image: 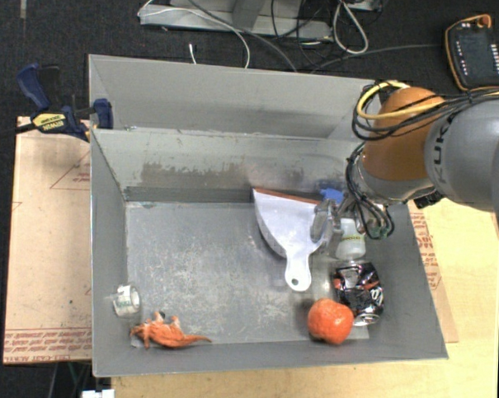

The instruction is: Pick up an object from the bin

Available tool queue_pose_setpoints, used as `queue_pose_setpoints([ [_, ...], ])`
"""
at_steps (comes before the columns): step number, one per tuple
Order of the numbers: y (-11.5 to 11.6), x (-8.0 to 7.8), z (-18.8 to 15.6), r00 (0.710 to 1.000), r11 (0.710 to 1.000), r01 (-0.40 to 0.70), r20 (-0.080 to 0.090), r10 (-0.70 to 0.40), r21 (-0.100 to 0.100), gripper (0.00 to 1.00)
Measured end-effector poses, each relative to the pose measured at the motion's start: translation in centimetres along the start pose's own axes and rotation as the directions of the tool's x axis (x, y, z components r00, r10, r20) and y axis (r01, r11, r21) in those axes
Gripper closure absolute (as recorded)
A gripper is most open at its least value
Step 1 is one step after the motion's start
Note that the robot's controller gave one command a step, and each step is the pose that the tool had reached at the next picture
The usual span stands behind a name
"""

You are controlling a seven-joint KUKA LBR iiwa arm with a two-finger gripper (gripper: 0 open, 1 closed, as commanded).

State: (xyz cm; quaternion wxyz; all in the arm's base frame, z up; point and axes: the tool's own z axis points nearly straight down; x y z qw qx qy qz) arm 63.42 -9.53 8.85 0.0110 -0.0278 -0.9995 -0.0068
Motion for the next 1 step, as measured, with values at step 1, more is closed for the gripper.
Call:
queue_pose_setpoints([
  [1,0.03,-0.02,-2.55,1.000,1.000,0.001,0.003,-0.001,0.001,1.00],
])
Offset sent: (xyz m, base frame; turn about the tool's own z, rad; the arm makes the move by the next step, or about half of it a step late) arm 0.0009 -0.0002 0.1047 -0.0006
